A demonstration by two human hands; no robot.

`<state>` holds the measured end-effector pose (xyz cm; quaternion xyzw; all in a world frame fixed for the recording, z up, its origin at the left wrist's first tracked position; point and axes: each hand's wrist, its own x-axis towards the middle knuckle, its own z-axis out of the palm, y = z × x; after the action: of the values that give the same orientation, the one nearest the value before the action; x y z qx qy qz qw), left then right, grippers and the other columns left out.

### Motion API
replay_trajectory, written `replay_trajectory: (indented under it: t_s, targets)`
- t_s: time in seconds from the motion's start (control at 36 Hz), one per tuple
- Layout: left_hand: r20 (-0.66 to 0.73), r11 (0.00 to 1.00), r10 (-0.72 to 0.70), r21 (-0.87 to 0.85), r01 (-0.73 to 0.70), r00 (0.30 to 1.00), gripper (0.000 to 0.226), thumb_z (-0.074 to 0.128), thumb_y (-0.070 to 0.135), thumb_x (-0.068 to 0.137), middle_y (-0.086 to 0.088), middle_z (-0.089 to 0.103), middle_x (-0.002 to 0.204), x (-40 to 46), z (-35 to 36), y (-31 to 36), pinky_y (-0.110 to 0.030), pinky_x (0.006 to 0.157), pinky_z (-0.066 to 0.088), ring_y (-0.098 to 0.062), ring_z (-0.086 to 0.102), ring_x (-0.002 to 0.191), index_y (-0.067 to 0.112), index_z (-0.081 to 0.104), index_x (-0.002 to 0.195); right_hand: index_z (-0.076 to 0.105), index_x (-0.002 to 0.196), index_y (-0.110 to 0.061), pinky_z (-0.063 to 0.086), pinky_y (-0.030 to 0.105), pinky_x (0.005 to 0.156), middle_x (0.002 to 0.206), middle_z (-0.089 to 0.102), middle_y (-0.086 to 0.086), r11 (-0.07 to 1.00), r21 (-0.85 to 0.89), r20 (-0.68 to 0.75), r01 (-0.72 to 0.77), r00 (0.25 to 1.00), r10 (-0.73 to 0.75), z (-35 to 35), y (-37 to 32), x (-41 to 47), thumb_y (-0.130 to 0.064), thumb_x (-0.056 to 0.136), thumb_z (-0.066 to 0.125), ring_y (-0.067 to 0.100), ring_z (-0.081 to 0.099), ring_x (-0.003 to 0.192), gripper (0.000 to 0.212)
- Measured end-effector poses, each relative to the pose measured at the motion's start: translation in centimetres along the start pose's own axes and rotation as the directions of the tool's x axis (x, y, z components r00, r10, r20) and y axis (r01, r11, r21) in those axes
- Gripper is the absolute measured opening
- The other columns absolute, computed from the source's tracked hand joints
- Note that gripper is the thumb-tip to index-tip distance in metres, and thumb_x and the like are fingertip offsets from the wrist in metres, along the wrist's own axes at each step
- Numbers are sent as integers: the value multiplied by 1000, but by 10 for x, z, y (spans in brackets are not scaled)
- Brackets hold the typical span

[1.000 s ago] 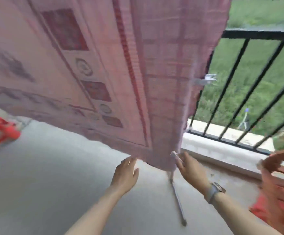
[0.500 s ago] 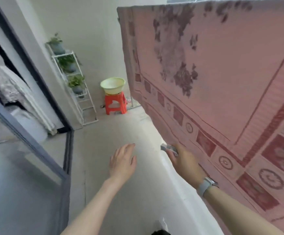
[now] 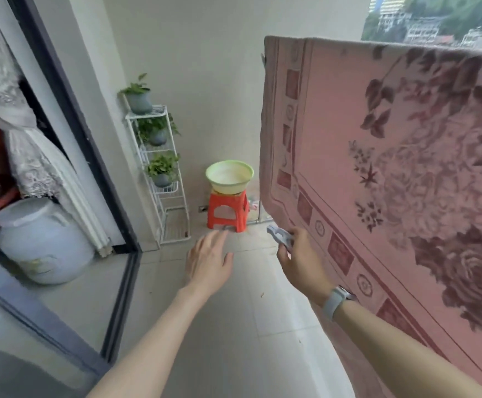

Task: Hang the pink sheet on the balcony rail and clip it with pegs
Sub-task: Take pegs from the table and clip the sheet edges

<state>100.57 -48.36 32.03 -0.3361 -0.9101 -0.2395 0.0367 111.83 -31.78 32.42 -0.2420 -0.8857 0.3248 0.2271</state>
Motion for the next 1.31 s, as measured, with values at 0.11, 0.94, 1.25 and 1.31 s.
replay_trajectory:
  t_s: [0.11, 0.94, 1.25, 1.31]
  targets:
    - [11, 1000, -23, -13, 23, 1000, 50, 43, 30, 92, -1, 33, 146, 81, 5, -51, -38, 111, 25, -19, 26, 135, 21, 31, 140, 37, 106, -20, 35, 35, 50, 73, 50, -9, 999, -25, -4, 24, 1000, -24, 41, -7, 85, -28, 90, 49, 23, 49, 60, 21]
    - [189, 988, 155, -34, -152, 970, 51, 44, 28, 93, -3, 35, 146, 767, 128, -203, -37, 108, 28, -21, 30, 133, 17, 30, 140, 56, 109, -17, 39, 24, 63, 94, 64, -8, 991, -40, -118, -129, 985, 123, 215, 67, 729, -36, 85, 60, 19, 64, 84, 31]
    - [213, 957, 203, -251, -147, 956, 32, 44, 23, 95, 0, 55, 128, 952, 188, -200, -31, 101, 34, -18, 49, 119, 18, 51, 125, 51, 91, -29, 37, 25, 63, 86, 54, -13, 965, -24, -204, -261, 946, 251, 225, 112, 901, -29, 85, 59, 8, 51, 75, 10]
    - [222, 938, 242, -301, -170, 945, 27, 46, 22, 94, 0, 60, 121, 982, 205, -200, -31, 98, 38, -19, 54, 112, 17, 58, 118, 52, 91, -23, 36, 25, 67, 87, 51, -11, 955, -18, -232, -296, 930, 284, 230, 121, 921, -24, 85, 60, 8, 49, 75, 10]
